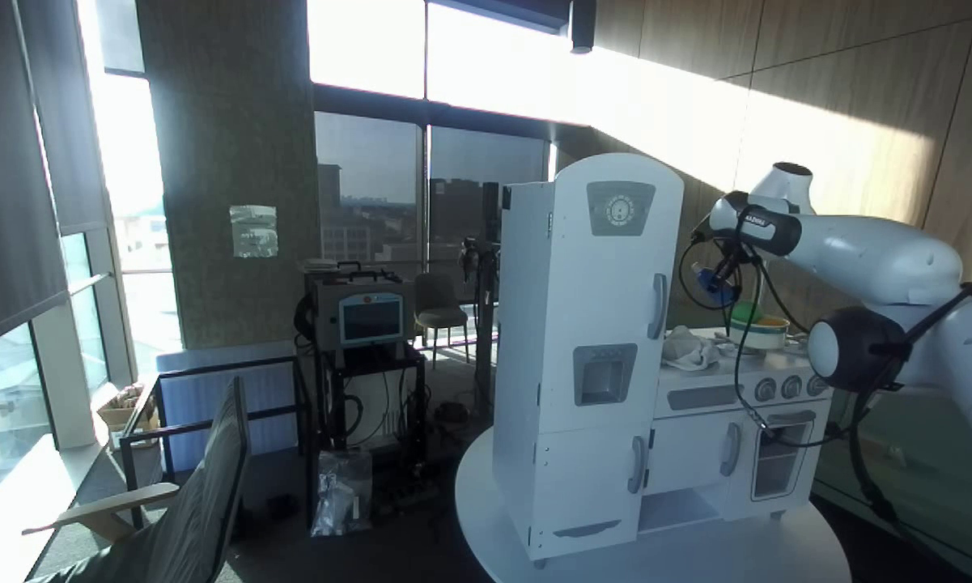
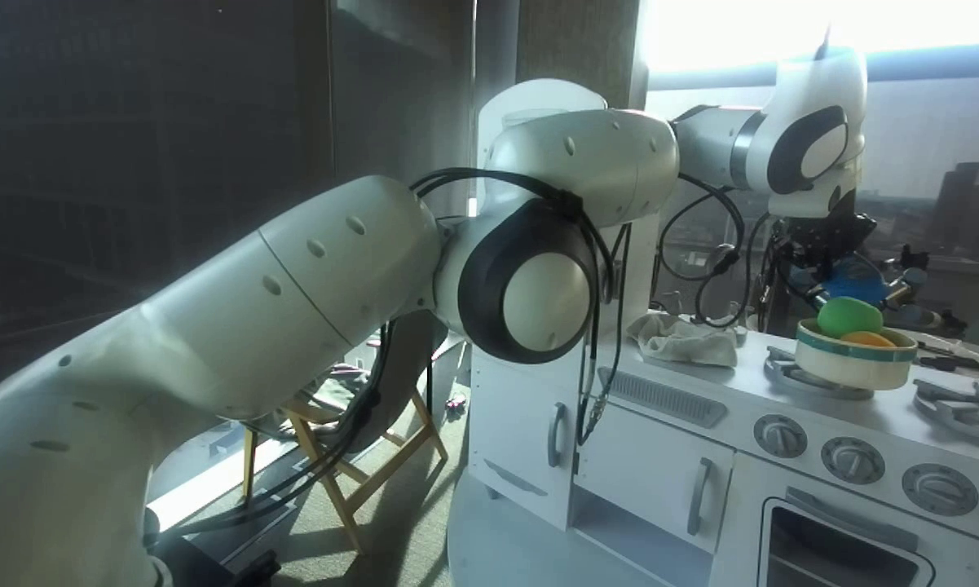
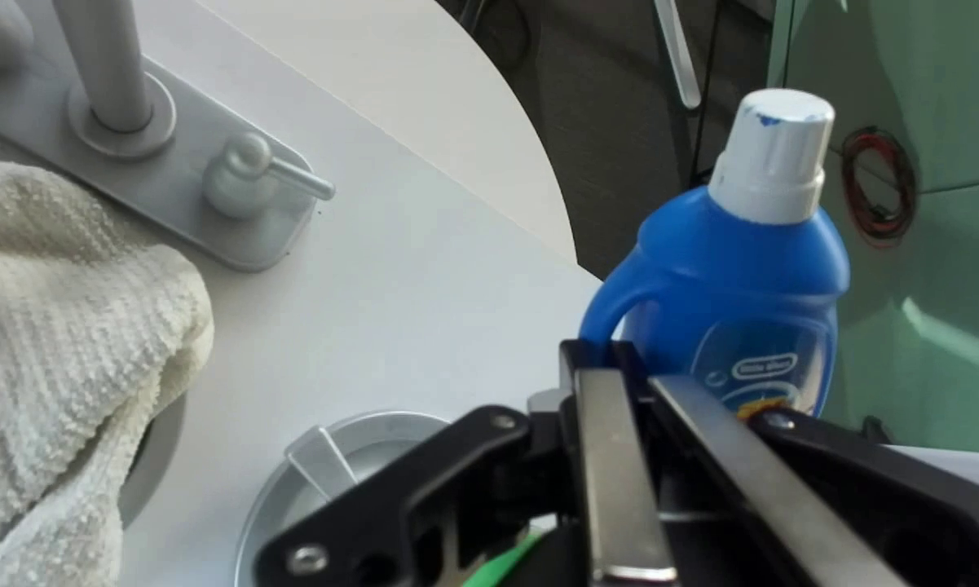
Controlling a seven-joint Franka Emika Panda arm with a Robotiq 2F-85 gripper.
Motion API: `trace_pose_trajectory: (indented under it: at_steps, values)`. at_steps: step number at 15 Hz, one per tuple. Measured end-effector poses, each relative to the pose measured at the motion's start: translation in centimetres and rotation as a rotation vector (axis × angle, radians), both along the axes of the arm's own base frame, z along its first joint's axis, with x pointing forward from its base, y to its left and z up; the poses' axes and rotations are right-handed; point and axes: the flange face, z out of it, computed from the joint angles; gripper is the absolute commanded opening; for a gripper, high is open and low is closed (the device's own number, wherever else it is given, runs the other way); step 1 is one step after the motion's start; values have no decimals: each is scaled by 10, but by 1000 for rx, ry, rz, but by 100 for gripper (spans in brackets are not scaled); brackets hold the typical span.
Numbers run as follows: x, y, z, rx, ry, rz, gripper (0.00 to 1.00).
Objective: Put the green plush toy and the blue bottle in the pot
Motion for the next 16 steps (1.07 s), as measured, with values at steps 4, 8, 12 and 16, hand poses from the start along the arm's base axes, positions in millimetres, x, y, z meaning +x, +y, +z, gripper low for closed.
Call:
trace_pose_trajectory:
  at_steps: [4, 8, 12, 16]
  values:
    - [-24, -5, 41, 66, -73, 138, 7]
    - [-50, -5, 69, 81, -40, 292, 8]
    - [-78, -14, 91, 4, 27, 406, 7]
    - [-93, -22, 106, -167, 125, 491, 7]
